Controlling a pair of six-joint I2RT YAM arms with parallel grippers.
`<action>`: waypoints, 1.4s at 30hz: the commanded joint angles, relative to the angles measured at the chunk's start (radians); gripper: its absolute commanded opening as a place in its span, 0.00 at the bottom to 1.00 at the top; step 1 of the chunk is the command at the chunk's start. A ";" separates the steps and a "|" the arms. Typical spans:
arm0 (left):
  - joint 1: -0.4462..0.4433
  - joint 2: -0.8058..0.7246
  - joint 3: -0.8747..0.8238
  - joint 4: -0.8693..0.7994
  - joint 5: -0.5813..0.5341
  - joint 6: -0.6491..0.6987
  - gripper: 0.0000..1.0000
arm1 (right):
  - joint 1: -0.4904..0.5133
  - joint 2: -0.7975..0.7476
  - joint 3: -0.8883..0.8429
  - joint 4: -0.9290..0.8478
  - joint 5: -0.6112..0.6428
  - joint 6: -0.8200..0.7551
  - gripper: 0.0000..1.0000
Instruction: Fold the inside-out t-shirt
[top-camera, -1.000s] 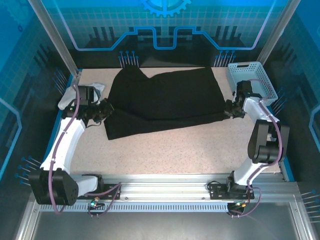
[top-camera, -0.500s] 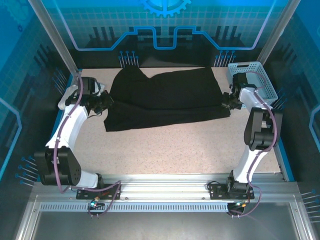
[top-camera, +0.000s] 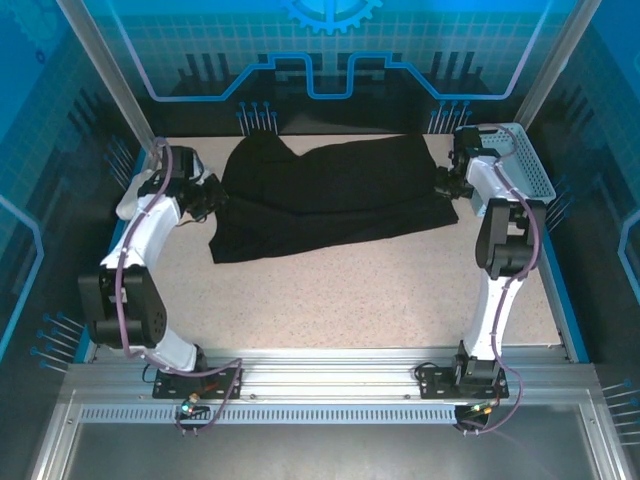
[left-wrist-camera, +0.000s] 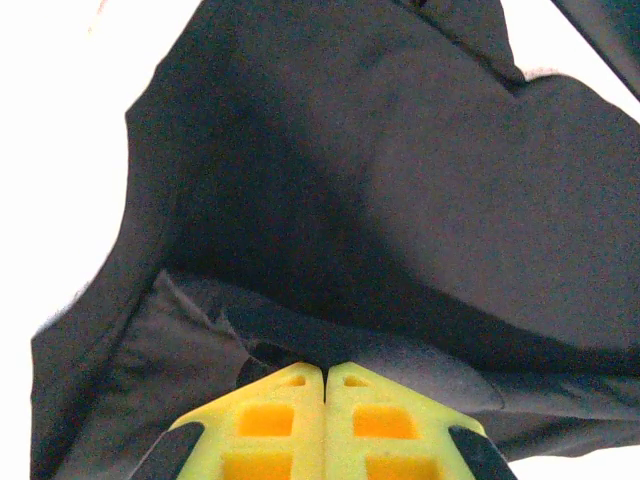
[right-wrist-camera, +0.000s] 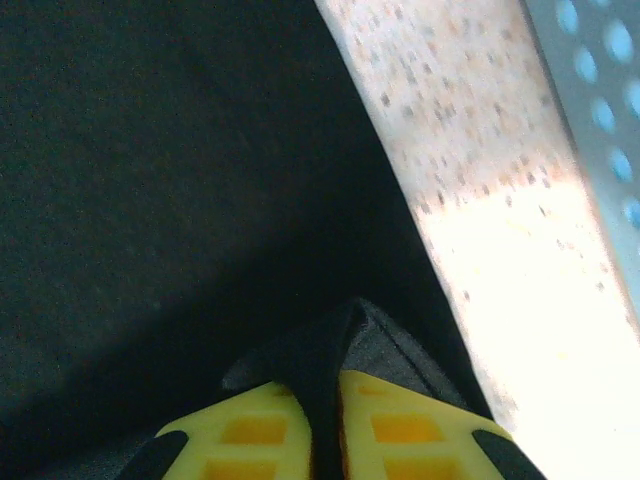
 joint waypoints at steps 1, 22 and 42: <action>0.019 0.106 0.096 0.044 -0.031 -0.036 0.00 | 0.016 0.095 0.141 -0.052 0.049 -0.004 0.20; -0.115 -0.115 -0.405 0.372 -0.011 -0.137 0.61 | 0.055 -0.095 -0.221 0.013 -0.034 -0.102 0.38; -0.132 -0.067 -0.650 0.359 0.082 -0.098 0.60 | 0.045 -0.284 -0.630 -0.149 0.190 -0.058 0.23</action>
